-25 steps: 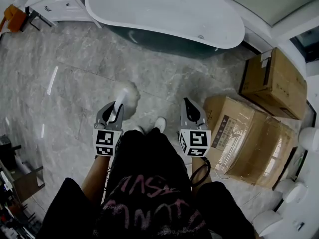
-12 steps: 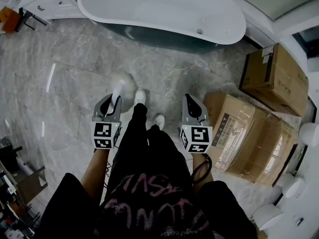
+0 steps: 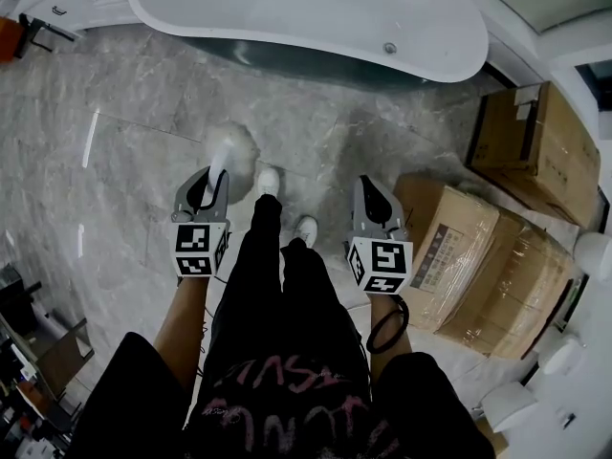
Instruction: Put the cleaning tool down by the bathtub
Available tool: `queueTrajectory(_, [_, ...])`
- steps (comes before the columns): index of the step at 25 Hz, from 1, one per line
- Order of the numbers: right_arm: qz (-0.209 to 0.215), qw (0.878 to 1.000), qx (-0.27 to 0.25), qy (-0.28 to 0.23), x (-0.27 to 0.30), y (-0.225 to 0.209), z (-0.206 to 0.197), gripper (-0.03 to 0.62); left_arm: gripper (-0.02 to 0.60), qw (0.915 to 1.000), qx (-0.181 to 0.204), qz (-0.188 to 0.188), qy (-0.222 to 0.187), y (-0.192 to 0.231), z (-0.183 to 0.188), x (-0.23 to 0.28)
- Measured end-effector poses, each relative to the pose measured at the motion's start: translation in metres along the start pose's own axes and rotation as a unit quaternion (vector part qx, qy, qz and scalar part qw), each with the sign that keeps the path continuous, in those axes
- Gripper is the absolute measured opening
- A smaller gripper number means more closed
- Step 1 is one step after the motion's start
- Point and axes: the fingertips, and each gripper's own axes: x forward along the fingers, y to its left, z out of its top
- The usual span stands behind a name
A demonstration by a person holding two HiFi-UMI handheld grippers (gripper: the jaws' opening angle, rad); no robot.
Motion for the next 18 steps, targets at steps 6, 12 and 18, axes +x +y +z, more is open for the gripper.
queueTrajectory(6, [-0.015, 1.000, 0.013, 0.017, 0.037, -0.012, -0.023, 0.023, 0.087, 0.9997, -0.010, -0.006, 0.021, 0.013, -0.023, 0.047])
queueTrajectory(12, [-0.028, 0.999, 0.023, 0.033, 0.073, -0.022, -0.057, 0.023, 0.087, 0.9994, -0.016, -0.009, 0.029, 0.023, -0.051, 0.097])
queueTrajectory(18, [-0.031, 0.998, 0.032, 0.045, 0.112, -0.029, -0.096, 0.023, 0.087, 0.9992, -0.025, -0.003, 0.031, 0.033, -0.084, 0.141])
